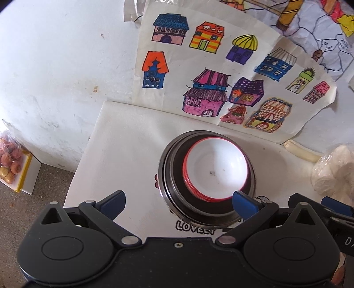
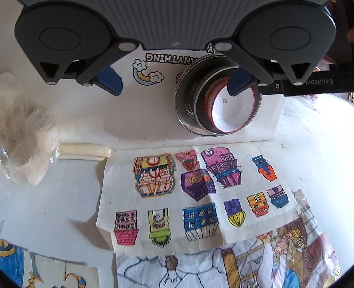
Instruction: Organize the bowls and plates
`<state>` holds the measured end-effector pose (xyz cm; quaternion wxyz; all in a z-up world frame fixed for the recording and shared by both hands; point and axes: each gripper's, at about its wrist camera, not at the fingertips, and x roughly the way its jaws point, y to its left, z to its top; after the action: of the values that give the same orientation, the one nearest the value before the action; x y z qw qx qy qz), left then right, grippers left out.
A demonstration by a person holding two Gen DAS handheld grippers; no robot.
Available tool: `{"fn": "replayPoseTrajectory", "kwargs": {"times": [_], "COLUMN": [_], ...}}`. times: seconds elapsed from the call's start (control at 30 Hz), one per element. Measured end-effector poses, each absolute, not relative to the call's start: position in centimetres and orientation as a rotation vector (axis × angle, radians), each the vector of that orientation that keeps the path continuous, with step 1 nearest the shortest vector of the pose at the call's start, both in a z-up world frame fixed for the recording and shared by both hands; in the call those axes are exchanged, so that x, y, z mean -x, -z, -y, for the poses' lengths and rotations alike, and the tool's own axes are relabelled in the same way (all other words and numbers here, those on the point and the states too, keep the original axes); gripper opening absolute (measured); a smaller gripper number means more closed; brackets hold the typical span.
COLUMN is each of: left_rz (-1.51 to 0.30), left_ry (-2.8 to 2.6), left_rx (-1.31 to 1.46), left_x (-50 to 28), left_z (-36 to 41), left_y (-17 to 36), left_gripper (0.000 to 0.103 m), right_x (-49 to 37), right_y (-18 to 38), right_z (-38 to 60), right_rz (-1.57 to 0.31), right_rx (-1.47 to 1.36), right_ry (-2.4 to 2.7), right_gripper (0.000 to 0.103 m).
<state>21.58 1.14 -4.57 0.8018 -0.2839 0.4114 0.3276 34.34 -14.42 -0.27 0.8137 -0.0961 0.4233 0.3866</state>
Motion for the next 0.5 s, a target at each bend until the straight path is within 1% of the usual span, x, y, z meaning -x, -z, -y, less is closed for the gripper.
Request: {"fn": "replayPoseTrajectory", "kwargs": {"times": [0.5], "left_rz": [-0.821], "left_ry": [-0.743], "left_rx": [0.569], "left_x": [-20.6], "left_z": [2.8], "left_y": [3.3], "left_gripper": [0.102], "right_x": [-33.9], "right_y": [-0.7], "right_z": [17.1], "right_rz": [-0.852], "right_rx": [0.227], "right_ry": [-0.896], "right_gripper": [0.103]}}
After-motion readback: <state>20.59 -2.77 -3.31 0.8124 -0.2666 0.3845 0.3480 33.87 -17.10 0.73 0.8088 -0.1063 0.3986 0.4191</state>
